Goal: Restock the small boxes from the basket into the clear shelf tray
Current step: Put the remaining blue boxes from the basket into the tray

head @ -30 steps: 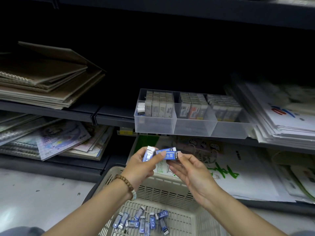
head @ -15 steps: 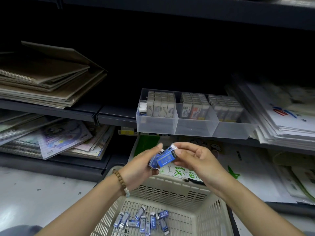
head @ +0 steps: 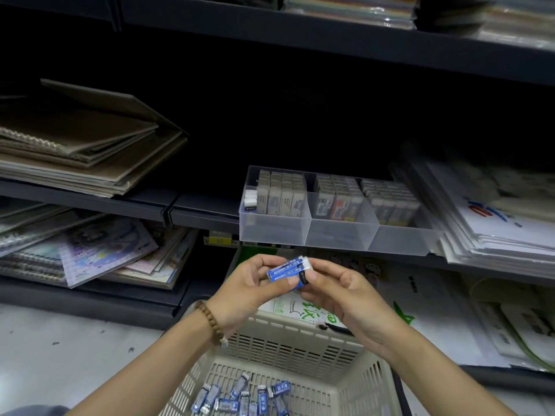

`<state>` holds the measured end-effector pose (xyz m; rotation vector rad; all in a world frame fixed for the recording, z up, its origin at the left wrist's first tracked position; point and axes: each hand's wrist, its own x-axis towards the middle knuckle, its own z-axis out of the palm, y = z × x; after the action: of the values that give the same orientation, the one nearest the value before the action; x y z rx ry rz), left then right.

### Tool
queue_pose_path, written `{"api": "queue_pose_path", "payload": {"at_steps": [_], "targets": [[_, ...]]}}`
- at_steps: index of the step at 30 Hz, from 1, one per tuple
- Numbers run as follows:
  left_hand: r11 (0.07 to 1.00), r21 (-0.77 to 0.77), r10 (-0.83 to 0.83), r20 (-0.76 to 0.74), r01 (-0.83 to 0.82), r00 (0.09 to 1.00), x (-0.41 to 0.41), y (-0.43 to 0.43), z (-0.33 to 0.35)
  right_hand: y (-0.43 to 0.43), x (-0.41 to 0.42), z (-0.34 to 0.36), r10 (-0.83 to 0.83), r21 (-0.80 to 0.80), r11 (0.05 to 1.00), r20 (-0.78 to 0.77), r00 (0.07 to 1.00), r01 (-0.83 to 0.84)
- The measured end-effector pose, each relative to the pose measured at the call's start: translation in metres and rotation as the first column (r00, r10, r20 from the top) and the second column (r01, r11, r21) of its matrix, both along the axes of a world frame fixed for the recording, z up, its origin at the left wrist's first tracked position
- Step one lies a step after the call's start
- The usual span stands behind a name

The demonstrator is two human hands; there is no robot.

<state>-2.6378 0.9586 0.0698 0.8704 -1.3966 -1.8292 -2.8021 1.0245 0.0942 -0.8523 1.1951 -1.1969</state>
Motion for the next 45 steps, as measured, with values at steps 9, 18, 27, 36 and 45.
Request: {"api": "queue_pose_path", "payload": {"at_steps": [9, 18, 27, 36, 45], "targets": [[0.952, -0.244, 0.161, -0.113, -0.185, 0.980, 0.014, -0.027, 0.036, -0.040, 0.013, 0.047, 0.063, -0.185, 0.978, -0.161, 0.985, -0.093], [0.891, -0.340, 0.324, 0.012, -0.301, 0.946, 0.032, -0.055, 0.035, -0.124, 0.008, 0.094, 0.192, -0.096, 0.953, -0.544, 0.817, -0.288], [0.953, -0.285, 0.141, 0.118, -0.102, 0.983, 0.026, -0.061, 0.022, -0.143, 0.023, 0.095, 0.218, -0.036, 0.928, -0.755, 0.618, -0.371], [0.962, -0.266, 0.098, 0.136, -0.059, 0.986, 0.029, -0.061, 0.018, -0.137, 0.041, 0.082, 0.105, -0.050, 0.920, -0.924, 0.367, -0.389], [0.963, -0.262, 0.106, 0.140, -0.066, 0.984, 0.029, -0.061, 0.018, -0.137, 0.033, 0.068, 0.146, 0.065, 0.989, -0.584, 0.798, -0.134]]}}
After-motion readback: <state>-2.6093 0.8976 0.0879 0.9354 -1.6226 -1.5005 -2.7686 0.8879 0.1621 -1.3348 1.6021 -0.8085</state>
